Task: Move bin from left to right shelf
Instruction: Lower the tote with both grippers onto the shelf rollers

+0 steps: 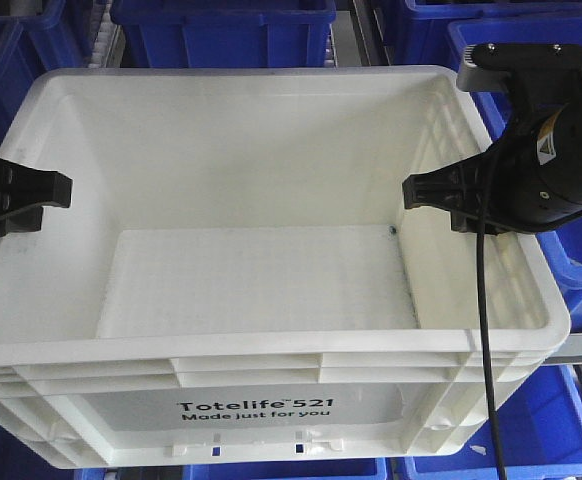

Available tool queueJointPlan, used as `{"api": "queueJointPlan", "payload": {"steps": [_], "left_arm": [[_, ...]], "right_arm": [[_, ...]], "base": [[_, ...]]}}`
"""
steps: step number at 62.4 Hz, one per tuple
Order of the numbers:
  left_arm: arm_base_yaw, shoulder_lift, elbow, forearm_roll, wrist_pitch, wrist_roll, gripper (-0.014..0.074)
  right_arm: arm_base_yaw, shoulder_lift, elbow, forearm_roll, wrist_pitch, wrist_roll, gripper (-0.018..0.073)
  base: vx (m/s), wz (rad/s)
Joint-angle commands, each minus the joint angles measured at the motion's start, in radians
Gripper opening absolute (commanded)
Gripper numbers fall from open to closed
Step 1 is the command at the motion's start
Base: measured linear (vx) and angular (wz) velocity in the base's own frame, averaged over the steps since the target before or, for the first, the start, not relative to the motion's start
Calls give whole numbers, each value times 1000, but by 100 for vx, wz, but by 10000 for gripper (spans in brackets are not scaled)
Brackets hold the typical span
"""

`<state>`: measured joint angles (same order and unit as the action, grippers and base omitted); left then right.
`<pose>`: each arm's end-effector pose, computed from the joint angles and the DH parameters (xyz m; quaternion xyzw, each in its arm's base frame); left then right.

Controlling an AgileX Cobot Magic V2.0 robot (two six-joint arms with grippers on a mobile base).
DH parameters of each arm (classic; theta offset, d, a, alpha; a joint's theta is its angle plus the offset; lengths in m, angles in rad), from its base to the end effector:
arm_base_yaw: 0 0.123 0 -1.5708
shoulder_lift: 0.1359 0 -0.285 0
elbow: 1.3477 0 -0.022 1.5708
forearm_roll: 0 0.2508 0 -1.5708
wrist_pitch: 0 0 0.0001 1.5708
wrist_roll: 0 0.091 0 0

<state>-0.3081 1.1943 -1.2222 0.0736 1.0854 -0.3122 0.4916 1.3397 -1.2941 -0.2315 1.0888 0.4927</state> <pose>0.2210 -0.0641 0.3755 0.0048 0.9546 -0.0558 0.2925 0.2449 0.1101 0.3624 -0.0247 0.9595 0.0221 0.2798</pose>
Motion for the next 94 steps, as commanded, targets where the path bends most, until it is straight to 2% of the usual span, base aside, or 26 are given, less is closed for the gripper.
{"api": "queueJointPlan", "payload": {"steps": [1,15,28,45,54,61,84,94], "left_arm": [[3,-42,-36,78,-44,10,128],[3,-42,-36,78,-60,10,128],[3,-42,-36,78,-193,10,128],[3,-37,-36,95,-394,11,128],[3,3,-36,140,-421,11,128],[3,53,-36,162,-431,11,128],[3,201,-36,169,-607,11,128],[4,213,-36,239,-626,11,128]], "right_arm": [[-16,-43,-38,-156,-51,2,82],[-16,-43,-38,-175,-53,2,82],[-16,-36,-38,-229,-128,2,82],[-17,-18,-38,-307,-317,2,82],[-17,16,-38,-357,-364,11,82],[-17,42,-38,-407,-385,53,82],[-17,139,-38,-597,-456,220,82],[-17,170,-38,-624,-487,272,82]], "base": [[0,0],[0,0],[0,0],[0,0],[0,0],[0,0],[0,0],[0,0]]}}
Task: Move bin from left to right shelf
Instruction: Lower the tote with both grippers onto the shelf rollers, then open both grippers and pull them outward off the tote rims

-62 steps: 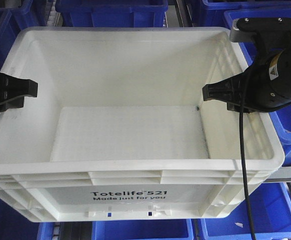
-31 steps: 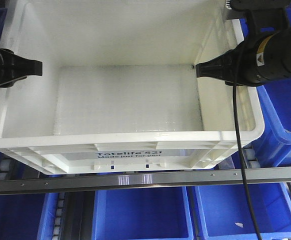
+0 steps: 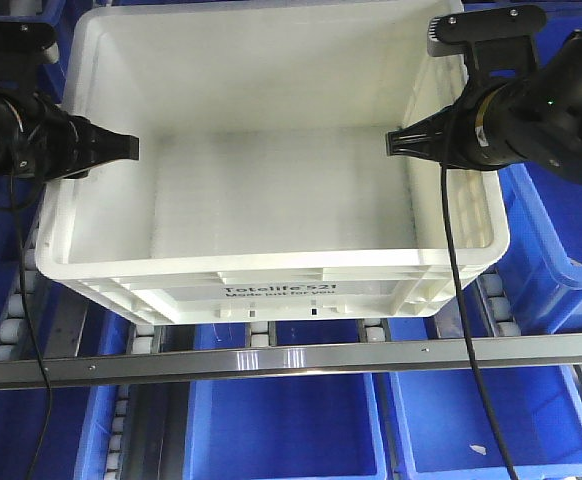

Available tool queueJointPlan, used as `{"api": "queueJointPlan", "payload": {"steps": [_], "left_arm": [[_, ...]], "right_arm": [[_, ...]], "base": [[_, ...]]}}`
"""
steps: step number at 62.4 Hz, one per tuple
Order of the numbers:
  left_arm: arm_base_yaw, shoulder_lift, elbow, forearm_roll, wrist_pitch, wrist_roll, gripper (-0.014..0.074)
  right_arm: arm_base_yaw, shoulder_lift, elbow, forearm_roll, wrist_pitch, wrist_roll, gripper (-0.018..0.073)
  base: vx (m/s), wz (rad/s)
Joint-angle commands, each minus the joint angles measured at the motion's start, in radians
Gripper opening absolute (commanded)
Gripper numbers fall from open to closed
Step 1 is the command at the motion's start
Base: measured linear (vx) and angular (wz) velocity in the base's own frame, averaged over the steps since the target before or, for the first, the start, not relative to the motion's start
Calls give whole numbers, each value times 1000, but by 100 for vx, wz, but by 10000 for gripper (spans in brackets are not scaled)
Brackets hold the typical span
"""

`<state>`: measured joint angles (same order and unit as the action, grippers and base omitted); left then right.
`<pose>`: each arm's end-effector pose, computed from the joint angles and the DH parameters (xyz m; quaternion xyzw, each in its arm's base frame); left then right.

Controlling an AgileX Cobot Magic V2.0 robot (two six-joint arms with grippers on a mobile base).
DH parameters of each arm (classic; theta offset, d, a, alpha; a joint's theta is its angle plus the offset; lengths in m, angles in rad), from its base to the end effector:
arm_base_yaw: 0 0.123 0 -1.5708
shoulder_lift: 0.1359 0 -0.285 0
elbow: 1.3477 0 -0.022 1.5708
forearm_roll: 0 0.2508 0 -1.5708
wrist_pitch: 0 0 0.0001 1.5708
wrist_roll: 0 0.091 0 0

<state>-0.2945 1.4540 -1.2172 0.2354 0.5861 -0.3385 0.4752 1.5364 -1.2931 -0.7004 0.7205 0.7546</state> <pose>0.3138 -0.0829 0.3326 0.0431 0.9089 -0.0312 0.4135 0.3204 0.1213 0.3332 -0.0408 0.8977 -0.0612 0.4344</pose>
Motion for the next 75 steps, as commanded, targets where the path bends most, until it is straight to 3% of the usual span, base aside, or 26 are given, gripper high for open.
{"api": "queueJointPlan", "payload": {"steps": [1,10,41,50,61,75], "left_arm": [[-10,-47,-41,87,-127,38,128],[-10,-47,-41,128,-118,38,128],[-10,-32,-41,125,-64,38,128],[-10,-31,-41,125,-46,37,141],[-10,-13,-41,124,-20,37,233],[-10,0,-41,125,-5,37,417]], "right_arm": [[0,-25,-39,-155,-122,11,82],[0,-15,-39,-155,-148,17,82],[0,33,-39,-148,-148,19,93],[0,36,-39,-148,-128,19,132],[0,36,-39,-146,-128,19,218],[0,36,-39,-147,-125,19,353]], "base": [[0,0],[0,0],[0,0],[0,0],[0,0],[0,0]]}}
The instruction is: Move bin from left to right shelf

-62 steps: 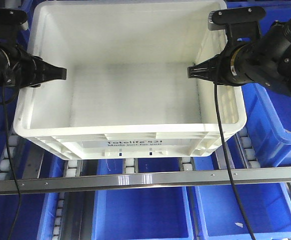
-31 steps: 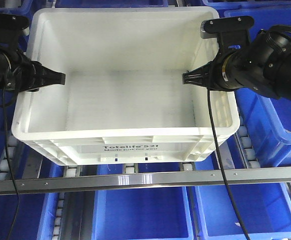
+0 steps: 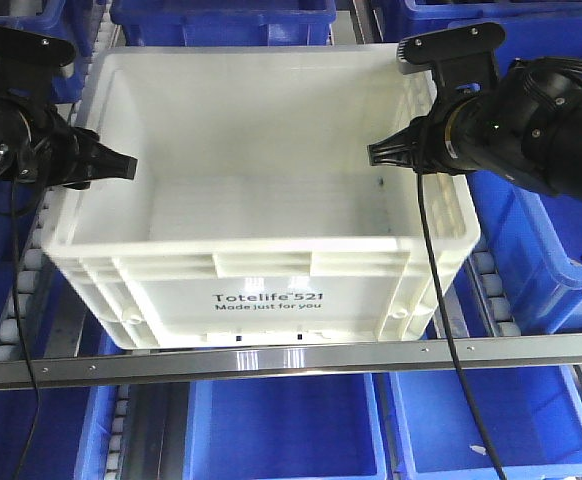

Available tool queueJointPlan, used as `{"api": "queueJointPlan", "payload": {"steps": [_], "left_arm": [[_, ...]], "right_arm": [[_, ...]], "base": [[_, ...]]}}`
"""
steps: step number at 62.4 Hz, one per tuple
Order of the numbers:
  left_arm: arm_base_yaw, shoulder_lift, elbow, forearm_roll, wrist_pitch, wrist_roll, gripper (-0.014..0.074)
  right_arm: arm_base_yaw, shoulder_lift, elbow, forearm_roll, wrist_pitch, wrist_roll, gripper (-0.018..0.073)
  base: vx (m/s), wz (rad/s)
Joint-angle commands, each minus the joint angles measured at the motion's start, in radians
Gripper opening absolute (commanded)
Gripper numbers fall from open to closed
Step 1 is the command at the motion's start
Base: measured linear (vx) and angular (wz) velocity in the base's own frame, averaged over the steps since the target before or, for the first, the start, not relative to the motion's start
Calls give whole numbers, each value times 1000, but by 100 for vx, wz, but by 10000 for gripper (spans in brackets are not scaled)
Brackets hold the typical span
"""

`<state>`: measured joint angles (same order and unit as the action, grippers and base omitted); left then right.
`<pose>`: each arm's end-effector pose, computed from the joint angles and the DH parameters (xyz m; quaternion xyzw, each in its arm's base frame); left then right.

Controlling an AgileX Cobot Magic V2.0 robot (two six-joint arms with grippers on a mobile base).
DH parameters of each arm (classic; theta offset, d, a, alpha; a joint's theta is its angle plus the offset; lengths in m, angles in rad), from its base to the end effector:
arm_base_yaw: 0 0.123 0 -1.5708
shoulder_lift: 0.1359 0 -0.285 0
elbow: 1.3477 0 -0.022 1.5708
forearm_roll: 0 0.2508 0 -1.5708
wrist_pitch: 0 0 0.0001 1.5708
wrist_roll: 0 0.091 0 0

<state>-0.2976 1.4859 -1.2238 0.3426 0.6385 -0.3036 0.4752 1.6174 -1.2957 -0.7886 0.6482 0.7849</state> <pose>0.3192 -0.0788 0.3226 0.0869 0.9158 0.0306 0.3909 0.3400 0.1310 0.3118 -0.0735 0.8912 -0.0764 0.4411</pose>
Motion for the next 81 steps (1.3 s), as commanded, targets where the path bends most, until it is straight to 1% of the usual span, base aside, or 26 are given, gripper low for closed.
{"api": "queueJointPlan", "payload": {"steps": [1,7,15,23,31,35,39,43,46,51,57,62,71,77,81], "left_arm": [[-7,-32,-35,18,-59,2,428],[-7,-33,-35,18,-57,2,506],[-7,-38,-35,18,-59,2,566],[-7,-68,-35,18,-58,3,565],[-7,-137,-35,18,-55,11,555],[-7,-184,-35,14,-41,12,555],[-7,-231,-31,0,-18,32,555],[-7,-290,-7,-35,-3,71,555],[-7,-335,22,-78,2,103,555],[-7,-425,100,-163,0,182,555],[-7,-537,202,-240,5,264,555],[-7,-620,268,-315,19,304,555],[-7,-749,348,-439,72,387,555],[-7,-805,383,-479,107,407,555],[-7,-832,398,-481,116,407,555]], "right_arm": [[0,-45,-37,-59,-51,-11,361],[0,-45,-37,-59,-51,-11,414],[1,-54,-37,-60,-42,-11,473],[1,-92,-37,-67,-25,-11,477],[1,-151,-37,-66,-22,-22,477],[1,-182,-37,-47,-11,-58,477],[1,-213,-37,6,13,-115,477],[1,-246,-37,79,41,-192,477],[1,-271,-37,138,51,-256,477],[1,-321,-36,253,64,-390,477],[1,-378,-30,363,106,-489,477],[1,-450,34,395,87,-520,477],[1,-616,268,395,51,-521,477],[1,-732,402,397,53,-521,477],[1,-807,476,406,54,-515,477]], "base": [[0,0],[0,0],[0,0],[0,0],[0,0],[0,0],[0,0],[0,0],[0,0],[0,0],[0,0],[0,0],[0,0],[0,0],[0,0]]}}
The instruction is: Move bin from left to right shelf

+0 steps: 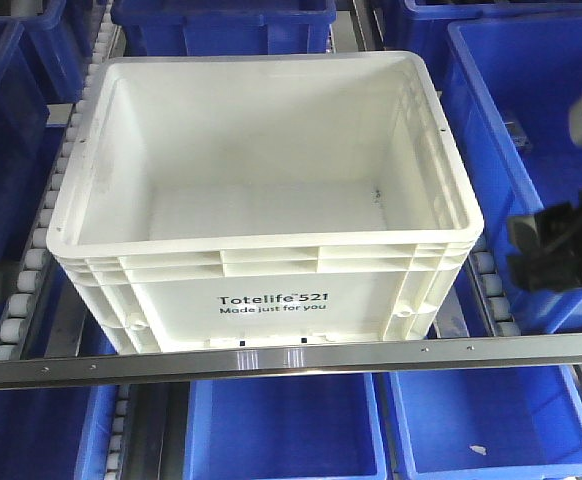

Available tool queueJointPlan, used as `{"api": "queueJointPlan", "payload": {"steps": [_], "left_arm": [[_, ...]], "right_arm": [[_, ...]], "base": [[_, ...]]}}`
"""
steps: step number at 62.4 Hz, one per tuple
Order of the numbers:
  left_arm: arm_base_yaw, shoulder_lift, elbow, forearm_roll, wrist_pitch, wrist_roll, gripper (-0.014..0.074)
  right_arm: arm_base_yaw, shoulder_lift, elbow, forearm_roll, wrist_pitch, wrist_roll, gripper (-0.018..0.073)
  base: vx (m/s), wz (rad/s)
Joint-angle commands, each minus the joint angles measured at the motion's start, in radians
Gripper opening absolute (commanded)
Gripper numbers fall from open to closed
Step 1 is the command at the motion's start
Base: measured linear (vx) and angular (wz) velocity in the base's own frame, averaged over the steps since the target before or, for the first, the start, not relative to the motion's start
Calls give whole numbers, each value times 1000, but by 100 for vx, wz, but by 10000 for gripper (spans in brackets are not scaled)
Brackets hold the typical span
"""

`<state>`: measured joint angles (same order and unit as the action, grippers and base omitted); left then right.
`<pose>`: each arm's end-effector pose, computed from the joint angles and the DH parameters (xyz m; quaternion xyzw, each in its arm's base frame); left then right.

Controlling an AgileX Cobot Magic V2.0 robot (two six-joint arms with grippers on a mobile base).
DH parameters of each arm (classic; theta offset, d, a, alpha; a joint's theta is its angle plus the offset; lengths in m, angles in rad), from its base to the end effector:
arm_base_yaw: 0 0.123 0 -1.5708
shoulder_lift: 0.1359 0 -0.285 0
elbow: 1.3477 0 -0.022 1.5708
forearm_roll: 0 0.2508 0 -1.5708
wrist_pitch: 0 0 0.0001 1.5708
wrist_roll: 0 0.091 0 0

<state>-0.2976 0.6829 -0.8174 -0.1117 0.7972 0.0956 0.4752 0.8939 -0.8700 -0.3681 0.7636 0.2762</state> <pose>0.1139 -0.0425 0.3585 0.1565 0.8634 -0.1015 0.4688 0.1628 0.0583 0.3506 -0.1547 0.8804 -0.0065 0.4482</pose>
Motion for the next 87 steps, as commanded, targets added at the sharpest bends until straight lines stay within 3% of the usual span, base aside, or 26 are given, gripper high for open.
{"api": "queueJointPlan", "payload": {"steps": [1,13,21,47,59,87], "left_arm": [[-7,-33,-5,-27,-40,8,555],[-7,-48,3,-27,-46,8,552],[-7,-48,3,-26,-51,8,486],[-7,-48,3,-26,-53,8,118],[-7,-48,3,-26,-49,2,60],[-7,-50,4,-26,-51,2,57]], "right_arm": [[1,-99,63,-14,-61,-6,477],[1,-282,190,-15,-62,-4,475],[1,-322,201,-18,-38,-4,418],[1,-322,201,-18,-8,-4,-13],[1,-322,201,-17,-8,-3,-9],[1,-322,201,-18,-7,-3,-9]], "base": [[0,0],[0,0],[0,0],[0,0],[0,0],[0,0]]}}
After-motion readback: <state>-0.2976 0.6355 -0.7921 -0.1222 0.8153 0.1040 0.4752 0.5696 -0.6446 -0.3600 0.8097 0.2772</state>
